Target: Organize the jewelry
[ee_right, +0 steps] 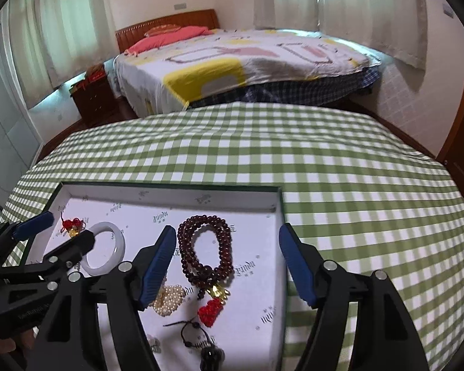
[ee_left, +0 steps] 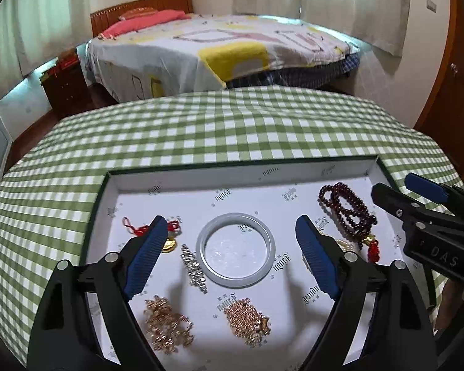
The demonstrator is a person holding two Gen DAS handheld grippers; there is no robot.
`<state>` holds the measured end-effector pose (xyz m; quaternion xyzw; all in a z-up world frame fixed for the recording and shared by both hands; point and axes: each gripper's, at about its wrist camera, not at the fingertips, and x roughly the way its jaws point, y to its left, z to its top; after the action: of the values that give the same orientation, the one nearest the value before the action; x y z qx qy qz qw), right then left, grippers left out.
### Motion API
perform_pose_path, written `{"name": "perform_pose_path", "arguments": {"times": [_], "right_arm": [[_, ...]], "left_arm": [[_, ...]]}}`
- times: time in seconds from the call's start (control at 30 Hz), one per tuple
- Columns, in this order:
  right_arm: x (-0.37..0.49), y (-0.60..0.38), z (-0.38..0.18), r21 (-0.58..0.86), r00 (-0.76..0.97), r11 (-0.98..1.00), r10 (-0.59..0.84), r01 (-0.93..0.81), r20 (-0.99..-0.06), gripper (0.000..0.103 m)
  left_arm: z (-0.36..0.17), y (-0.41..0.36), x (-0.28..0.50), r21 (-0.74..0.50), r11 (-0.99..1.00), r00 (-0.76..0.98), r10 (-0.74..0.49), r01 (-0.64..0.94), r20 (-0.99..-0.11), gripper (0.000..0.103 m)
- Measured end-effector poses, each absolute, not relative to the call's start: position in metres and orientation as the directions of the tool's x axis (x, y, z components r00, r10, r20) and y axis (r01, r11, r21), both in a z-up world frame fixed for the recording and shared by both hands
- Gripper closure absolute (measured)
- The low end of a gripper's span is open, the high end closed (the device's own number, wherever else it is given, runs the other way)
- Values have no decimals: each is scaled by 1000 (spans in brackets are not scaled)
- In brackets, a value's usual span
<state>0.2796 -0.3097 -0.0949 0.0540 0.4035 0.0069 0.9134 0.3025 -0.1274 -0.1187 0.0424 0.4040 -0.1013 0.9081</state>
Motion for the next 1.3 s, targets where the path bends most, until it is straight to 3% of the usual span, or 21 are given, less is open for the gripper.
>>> {"name": "perform_pose_path", "arguments": {"times": [0.47, 0.83, 1.3], "right_arm": [[192, -283, -68, 25, 759, 997, -40, 75, -649, 23], [129, -257, -57, 6, 771, 999, -22, 34, -637, 22], [66, -238, 6, 6, 854, 1000, 5, -2, -520, 20]], "left_arm": [[-74, -90, 209, 81, 989, 785, -51, 127, -618, 8], [-59, -45, 141, 16, 997, 793, -50, 75, -607, 8], [-5, -27, 73, 22, 998, 861, -33, 51, -508, 5]]}}
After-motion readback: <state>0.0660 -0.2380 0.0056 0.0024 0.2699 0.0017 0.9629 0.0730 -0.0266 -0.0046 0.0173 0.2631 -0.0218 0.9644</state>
